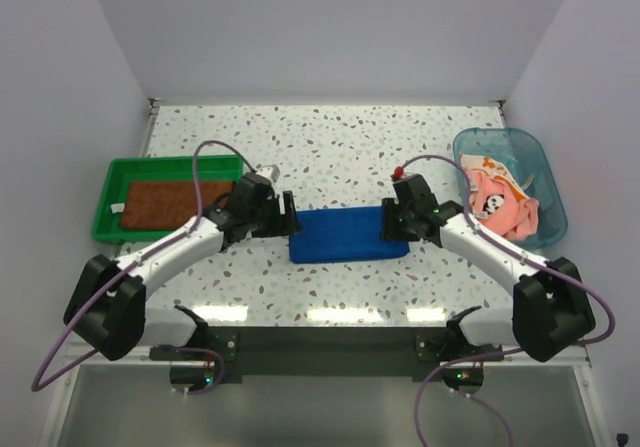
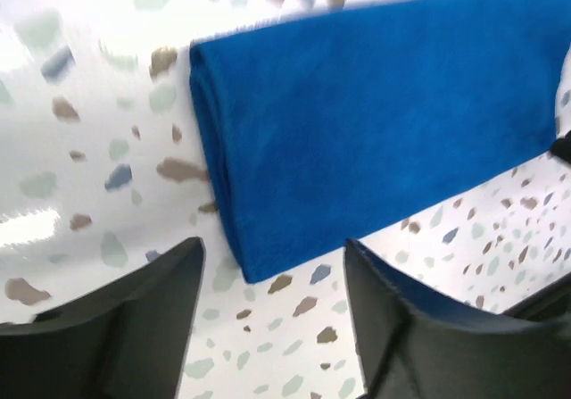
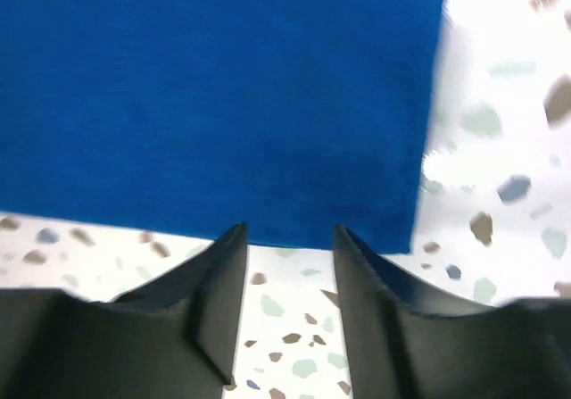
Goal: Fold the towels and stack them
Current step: Smooth out wrinkles on the folded towel, then neatly place the folded towel into the bin
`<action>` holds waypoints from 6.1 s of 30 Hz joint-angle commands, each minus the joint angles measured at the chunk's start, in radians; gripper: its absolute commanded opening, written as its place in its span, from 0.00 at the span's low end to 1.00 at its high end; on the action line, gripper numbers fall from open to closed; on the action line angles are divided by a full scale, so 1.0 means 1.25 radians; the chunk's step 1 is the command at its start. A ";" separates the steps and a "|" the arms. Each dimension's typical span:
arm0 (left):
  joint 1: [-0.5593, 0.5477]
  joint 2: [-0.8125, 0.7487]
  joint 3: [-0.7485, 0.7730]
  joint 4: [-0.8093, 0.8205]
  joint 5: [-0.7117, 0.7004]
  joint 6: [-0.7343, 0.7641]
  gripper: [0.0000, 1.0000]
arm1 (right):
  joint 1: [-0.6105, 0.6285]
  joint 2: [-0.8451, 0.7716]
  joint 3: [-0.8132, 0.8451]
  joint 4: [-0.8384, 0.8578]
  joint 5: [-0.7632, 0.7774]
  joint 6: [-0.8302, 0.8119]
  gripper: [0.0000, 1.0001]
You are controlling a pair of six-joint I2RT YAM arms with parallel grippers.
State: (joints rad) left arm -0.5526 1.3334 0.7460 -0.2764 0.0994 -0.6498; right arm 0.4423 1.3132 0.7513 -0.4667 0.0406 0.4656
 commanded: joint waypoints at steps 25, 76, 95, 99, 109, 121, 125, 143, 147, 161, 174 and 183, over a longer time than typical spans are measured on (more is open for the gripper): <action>0.323 -0.180 0.195 -0.257 -0.256 0.202 1.00 | 0.508 0.589 0.641 -0.117 0.131 -0.185 0.61; 0.087 0.084 0.032 0.069 0.101 -0.226 1.00 | 0.380 0.290 0.182 0.422 -0.048 0.018 0.00; 0.024 0.257 0.044 0.190 0.059 -0.252 0.72 | 0.375 0.283 0.135 0.499 -0.067 0.045 0.00; 0.014 0.259 0.024 0.208 0.034 -0.261 0.56 | 0.375 0.282 0.138 0.499 -0.069 0.039 0.00; 0.015 0.256 0.093 0.149 -0.068 -0.104 0.00 | 0.375 0.271 0.170 0.431 -0.116 -0.024 0.35; 0.068 0.194 0.260 -0.197 -0.362 0.182 0.00 | 0.375 0.074 0.210 0.072 -0.104 -0.172 0.98; 0.126 0.164 0.333 -0.309 -0.462 0.252 0.00 | 0.375 0.034 0.219 -0.020 -0.116 -0.210 0.99; 0.322 0.206 0.407 -0.368 -0.827 0.495 0.00 | 0.375 0.045 0.244 -0.103 -0.118 -0.263 0.99; 0.352 0.201 0.407 -0.276 -0.824 0.570 0.00 | 0.374 0.053 0.248 -0.105 -0.125 -0.261 0.99; 0.422 0.251 0.421 -0.179 -0.817 0.598 0.00 | 0.375 0.081 0.279 -0.129 -0.099 -0.273 0.98; 0.487 0.293 0.395 -0.172 -0.832 0.529 0.00 | 0.374 0.096 0.291 -0.142 -0.074 -0.288 0.98; 0.511 0.306 0.385 -0.131 -0.838 0.547 0.01 | 0.375 0.107 0.295 -0.141 -0.066 -0.290 0.99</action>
State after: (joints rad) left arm 0.0769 1.7039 1.2255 -0.5095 -0.9009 0.0380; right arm 0.9123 1.4403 1.0782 -0.6369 -0.0620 0.1177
